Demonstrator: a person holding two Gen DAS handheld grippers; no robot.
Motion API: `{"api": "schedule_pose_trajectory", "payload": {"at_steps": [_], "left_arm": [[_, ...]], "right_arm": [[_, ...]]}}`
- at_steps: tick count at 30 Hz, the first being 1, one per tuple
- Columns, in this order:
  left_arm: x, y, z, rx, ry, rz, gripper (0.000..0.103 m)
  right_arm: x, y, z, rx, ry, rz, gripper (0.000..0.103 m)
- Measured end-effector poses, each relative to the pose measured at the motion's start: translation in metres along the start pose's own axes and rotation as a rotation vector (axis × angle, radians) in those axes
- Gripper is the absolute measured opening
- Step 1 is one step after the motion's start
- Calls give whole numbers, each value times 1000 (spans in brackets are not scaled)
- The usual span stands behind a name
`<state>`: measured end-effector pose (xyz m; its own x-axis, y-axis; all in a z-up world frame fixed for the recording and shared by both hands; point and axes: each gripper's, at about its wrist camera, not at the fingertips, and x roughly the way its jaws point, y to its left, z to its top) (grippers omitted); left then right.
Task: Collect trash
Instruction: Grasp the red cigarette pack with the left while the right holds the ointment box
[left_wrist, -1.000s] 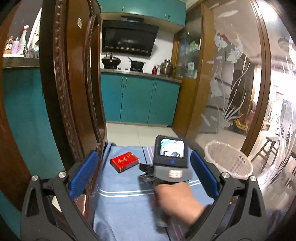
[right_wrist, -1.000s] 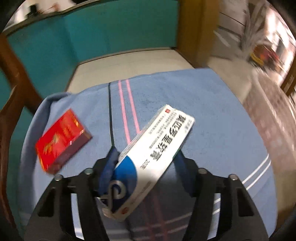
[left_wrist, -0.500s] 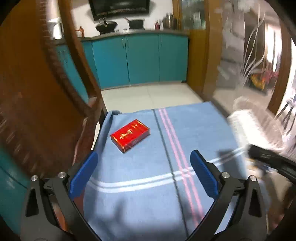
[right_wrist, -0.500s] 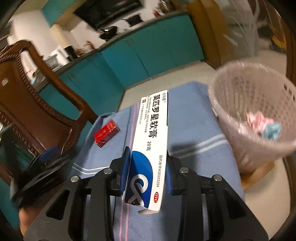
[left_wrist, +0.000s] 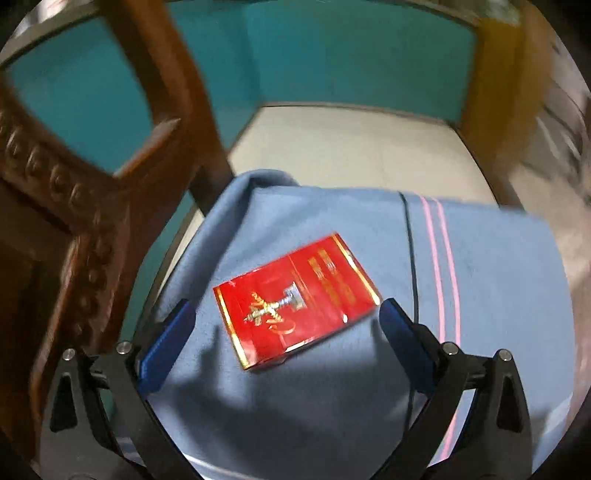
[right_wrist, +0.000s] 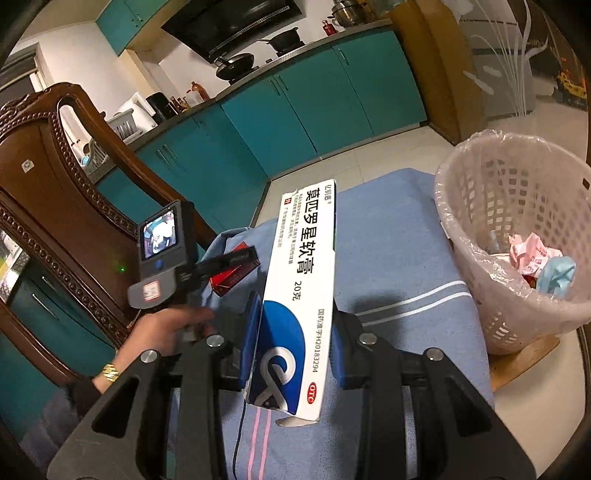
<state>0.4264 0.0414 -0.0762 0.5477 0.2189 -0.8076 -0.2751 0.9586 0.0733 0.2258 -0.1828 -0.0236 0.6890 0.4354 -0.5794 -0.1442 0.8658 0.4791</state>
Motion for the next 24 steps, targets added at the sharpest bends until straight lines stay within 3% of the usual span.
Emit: {"api": "schedule_pose_trajectory", "payload": {"at_steps": [8, 12, 14, 18, 21, 24], "left_arm": [[18, -6, 6, -219, 17, 83, 100], [39, 0, 6, -291, 92, 79, 99], [36, 0, 4, -250, 56, 69, 91], [9, -4, -11, -154, 6, -20, 91], [-52, -9, -37, 9, -93, -101, 91], [-114, -4, -67, 110, -185, -142, 91]], "right_arm": [[1, 1, -1, 4, 18, 20, 34], [-4, 3, 0, -4, 7, 22, 34], [-7, 3, 2, -14, -4, 16, 34], [-10, 0, 5, -28, -14, -2, 34], [-13, -4, 7, -36, -18, -20, 34], [-14, -5, 6, -52, -11, -35, 34]]}}
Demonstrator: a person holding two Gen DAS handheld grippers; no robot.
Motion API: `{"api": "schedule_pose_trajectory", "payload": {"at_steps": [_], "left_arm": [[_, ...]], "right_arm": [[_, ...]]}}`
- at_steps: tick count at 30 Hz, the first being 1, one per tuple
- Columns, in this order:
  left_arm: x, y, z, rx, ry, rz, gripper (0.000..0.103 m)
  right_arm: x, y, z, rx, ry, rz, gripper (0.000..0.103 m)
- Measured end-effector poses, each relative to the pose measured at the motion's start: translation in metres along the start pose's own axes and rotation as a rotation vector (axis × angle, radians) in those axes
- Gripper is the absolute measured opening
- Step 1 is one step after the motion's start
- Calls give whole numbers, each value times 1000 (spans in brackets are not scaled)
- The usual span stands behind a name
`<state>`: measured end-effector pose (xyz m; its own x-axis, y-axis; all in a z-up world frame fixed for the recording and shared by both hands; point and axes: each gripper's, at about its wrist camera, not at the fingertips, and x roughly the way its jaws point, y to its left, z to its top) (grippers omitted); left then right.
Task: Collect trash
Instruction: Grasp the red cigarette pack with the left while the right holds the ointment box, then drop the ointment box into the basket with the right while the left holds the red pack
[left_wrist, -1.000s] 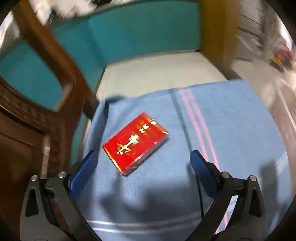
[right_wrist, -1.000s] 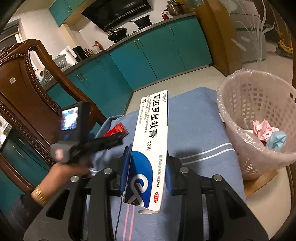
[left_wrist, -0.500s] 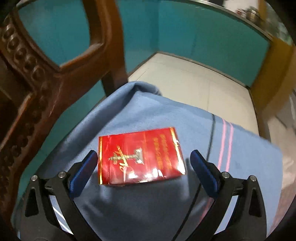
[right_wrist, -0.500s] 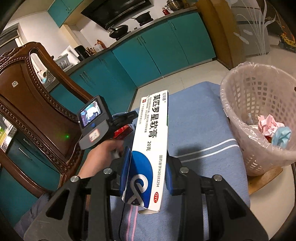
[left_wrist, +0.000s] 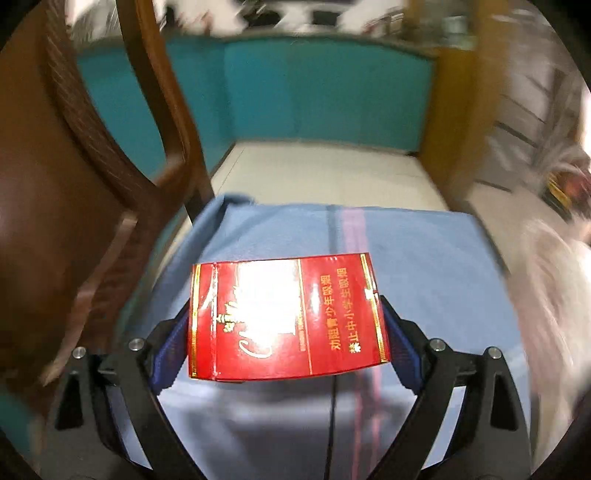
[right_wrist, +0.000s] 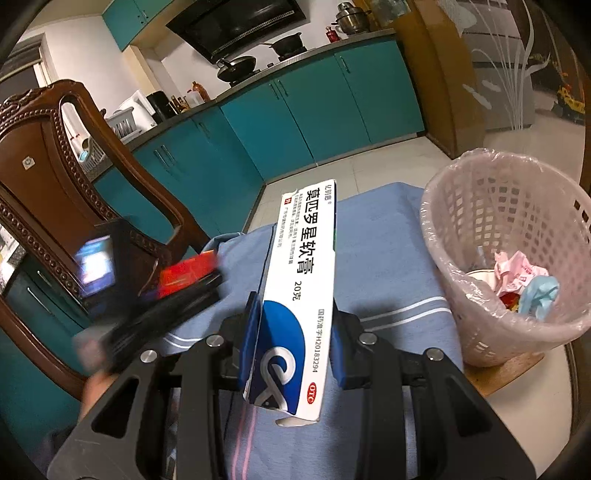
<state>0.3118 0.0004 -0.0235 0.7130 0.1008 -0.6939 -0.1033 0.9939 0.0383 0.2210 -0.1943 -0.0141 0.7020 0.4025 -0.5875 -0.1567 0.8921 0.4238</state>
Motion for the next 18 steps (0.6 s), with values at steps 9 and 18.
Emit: {"api": "schedule_pose_trajectory", "payload": {"at_steps": [9, 18], "left_arm": [[-102, 6, -34, 29, -143, -100, 91], [-100, 11, -36, 22, -132, -148, 91]], "right_arm": [[4, 22, -20, -93, 34, -33, 34], [5, 27, -29, -135, 27, -81, 34]]}}
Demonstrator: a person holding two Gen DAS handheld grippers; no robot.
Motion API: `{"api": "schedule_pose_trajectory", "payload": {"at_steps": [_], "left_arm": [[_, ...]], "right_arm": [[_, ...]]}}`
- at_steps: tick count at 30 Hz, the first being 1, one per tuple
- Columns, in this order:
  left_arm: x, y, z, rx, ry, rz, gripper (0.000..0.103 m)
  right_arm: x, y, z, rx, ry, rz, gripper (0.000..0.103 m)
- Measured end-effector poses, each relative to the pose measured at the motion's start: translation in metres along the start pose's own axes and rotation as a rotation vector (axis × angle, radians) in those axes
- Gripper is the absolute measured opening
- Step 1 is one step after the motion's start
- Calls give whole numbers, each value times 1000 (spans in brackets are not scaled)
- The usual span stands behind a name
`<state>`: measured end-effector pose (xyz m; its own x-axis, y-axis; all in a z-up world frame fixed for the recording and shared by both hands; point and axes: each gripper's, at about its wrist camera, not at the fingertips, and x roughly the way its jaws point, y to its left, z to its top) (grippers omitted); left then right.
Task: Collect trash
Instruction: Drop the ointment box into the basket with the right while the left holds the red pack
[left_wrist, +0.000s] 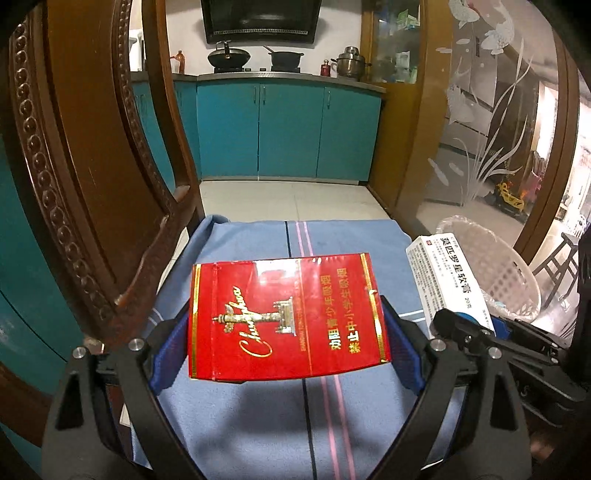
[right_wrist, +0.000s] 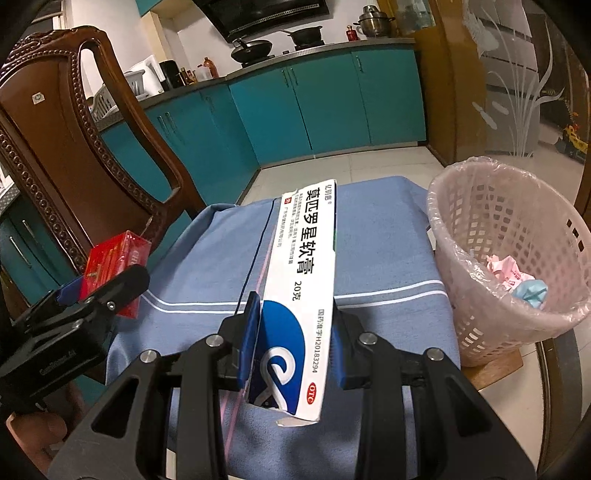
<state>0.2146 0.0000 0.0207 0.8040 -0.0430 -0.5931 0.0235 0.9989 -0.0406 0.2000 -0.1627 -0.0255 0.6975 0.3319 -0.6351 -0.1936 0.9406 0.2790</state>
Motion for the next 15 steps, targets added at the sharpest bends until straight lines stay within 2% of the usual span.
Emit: {"api": "schedule_pose_trajectory", "payload": {"at_steps": [8, 11, 13, 15], "left_arm": [[3, 10, -5, -14, 17, -7, 91], [1, 9, -5, -16, 14, -9, 91], [2, 7, -5, -13, 11, -15, 91], [3, 4, -6, -3, 11, -21, 91]], "right_arm": [[5, 8, -1, -23, 3, 0, 34], [-19, -8, 16, 15, -124, -27, 34], [-42, -34, 33, 57, -247, -89, 35], [-55, -70, 49, 107, -320, -187, 35]]}}
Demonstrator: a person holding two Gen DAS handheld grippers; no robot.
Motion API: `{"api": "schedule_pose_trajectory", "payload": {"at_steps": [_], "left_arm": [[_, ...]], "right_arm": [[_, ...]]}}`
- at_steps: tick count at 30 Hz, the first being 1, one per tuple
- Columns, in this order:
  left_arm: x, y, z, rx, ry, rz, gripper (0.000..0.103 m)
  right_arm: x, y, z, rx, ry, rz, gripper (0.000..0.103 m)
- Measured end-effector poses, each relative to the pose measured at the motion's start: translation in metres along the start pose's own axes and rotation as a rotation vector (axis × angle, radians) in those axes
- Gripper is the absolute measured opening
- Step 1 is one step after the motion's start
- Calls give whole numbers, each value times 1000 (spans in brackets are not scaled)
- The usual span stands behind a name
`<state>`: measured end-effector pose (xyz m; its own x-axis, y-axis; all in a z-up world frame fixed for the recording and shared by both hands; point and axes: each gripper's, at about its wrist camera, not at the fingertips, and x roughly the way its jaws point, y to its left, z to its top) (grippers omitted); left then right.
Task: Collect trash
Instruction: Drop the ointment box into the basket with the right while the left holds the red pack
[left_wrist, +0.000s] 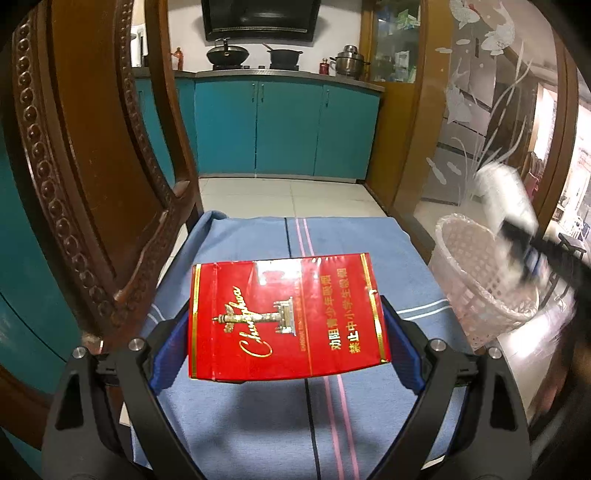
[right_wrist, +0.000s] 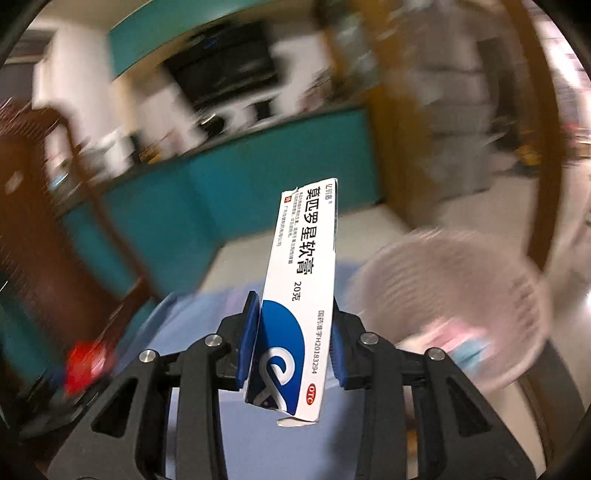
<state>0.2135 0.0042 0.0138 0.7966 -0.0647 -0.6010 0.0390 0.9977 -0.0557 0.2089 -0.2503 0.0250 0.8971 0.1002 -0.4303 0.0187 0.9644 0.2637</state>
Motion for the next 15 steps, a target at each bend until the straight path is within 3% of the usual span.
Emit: {"api": "schedule_pose_trajectory", "payload": {"at_steps": [2, 4, 6, 7, 8, 9, 10, 12, 13, 15], "left_arm": [[3, -3, -2, 7, 9, -3, 91], [7, -8, -5, 17, 18, 0, 91], [12, -15, -7, 36, 31, -3, 91], [13, -18, -8, 44, 34, -4, 91], [14, -22, -10, 51, 36, -10, 91], [14, -25, -10, 57, 38, -25, 91], [14, -31, -9, 65, 39, -42, 91], [17, -50, -6, 86, 39, -75, 91], [18, -59, -3, 93, 41, -90, 91], [23, -91, 6, 120, 43, -142, 91]], "right_arm": [[17, -31, 9, 37, 19, -61, 37], [53, -61, 5, 55, 123, -95, 42], [74, -81, -2, 98, 205, -120, 56], [73, -90, -1, 146, 220, -124, 57], [67, -93, 2, 173, 205, -109, 61], [50, -96, 11, 211, 149, -74, 72], [30, -99, 20, 241, 75, -59, 78], [-7, -107, 28, 303, -73, -72, 99], [-25, -115, 29, 354, -149, -75, 100], [-38, -127, 30, 418, -195, -71, 100]]}}
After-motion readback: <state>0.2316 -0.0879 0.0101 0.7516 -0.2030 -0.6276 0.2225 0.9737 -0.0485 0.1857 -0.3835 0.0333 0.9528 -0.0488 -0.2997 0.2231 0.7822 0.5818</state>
